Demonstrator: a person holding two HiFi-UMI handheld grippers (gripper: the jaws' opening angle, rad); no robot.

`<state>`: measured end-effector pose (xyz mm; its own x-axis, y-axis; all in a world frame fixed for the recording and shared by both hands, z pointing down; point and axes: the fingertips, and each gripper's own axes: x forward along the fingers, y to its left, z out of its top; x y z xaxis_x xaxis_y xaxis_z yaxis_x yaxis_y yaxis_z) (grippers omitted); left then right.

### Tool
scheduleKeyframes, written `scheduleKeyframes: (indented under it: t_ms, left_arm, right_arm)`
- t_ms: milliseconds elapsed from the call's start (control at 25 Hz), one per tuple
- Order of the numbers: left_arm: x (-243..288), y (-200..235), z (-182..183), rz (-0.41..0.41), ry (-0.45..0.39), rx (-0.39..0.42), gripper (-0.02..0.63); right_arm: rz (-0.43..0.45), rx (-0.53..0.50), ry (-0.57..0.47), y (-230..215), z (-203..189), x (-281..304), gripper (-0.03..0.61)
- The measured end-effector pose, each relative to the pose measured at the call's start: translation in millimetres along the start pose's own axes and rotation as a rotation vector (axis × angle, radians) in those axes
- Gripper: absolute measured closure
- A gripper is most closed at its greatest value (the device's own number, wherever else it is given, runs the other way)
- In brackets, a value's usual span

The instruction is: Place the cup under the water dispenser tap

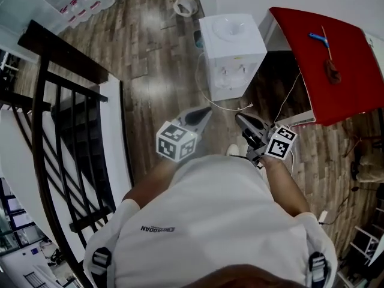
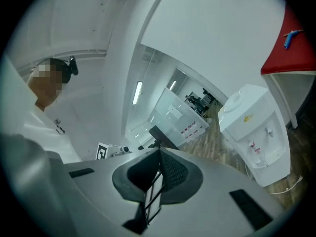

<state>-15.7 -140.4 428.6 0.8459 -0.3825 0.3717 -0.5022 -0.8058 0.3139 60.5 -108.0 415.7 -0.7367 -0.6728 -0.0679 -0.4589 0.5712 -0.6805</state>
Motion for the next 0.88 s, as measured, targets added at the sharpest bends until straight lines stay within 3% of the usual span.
scheduleKeyframes:
  t_ms: [240,480,720,880]
  left_arm:
    - [-59,16,-26,-0.021,-0.008,-0.020,0.617]
    - [-106,25,-45,-0.058,-0.019,-0.033,0.617]
    - [-120,26,-64,-0.104,-0.001,-0.036,0.617]
    - [-132,18,-72,-0.122,-0.011,-0.015,0.617]
  right_arm:
    - [-0.203,-0.092,0.048,29,-49,30,0.555]
    - [-0.333,-0.130,0.048,65,-87,35,0.557]
    - [-0.529,-0.232,0.071,81,-120,21,0.557]
    - [-0.590,-0.266,0.089,94,-140,8,0.557]
